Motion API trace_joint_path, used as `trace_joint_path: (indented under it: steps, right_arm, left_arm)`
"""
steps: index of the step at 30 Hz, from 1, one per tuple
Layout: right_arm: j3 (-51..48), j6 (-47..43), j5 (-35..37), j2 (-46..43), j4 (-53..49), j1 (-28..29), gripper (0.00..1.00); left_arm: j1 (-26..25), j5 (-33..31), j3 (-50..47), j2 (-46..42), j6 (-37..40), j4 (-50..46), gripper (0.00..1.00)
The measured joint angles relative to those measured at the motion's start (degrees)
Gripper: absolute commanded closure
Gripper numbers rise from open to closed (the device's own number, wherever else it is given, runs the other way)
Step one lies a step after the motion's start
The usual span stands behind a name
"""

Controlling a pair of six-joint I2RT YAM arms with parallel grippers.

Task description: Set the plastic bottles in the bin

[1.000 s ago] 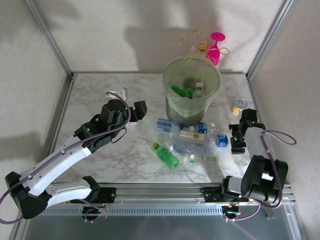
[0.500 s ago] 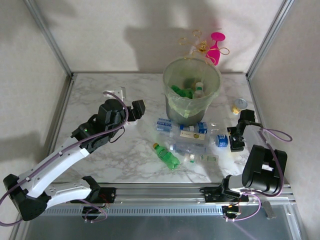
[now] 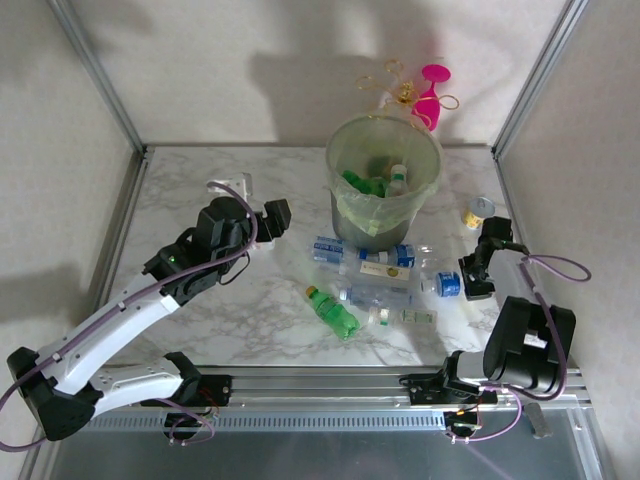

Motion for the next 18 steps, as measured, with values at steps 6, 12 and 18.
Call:
trace_joint_path:
  steps: [6,12,18]
  right_arm:
    - [12.59,0.07,2.89,-6.88,-6.49,0.17,0.55]
    - [26.71,-1.77,4.37,-9.68,-9.86,3.54,0.55]
    - [39.04,-8.52,3.19,-9.64,-10.29,4.11,0.55]
  left_arm:
    - [0.22,-0.02,2.14,0.17,0.39,0.00,0.14]
    - [0.22,0.00,3.78,0.22,1.11,0.35,0.14]
    - [0.22,1.55,5.35,-0.87,2.12,4.09,0.13]
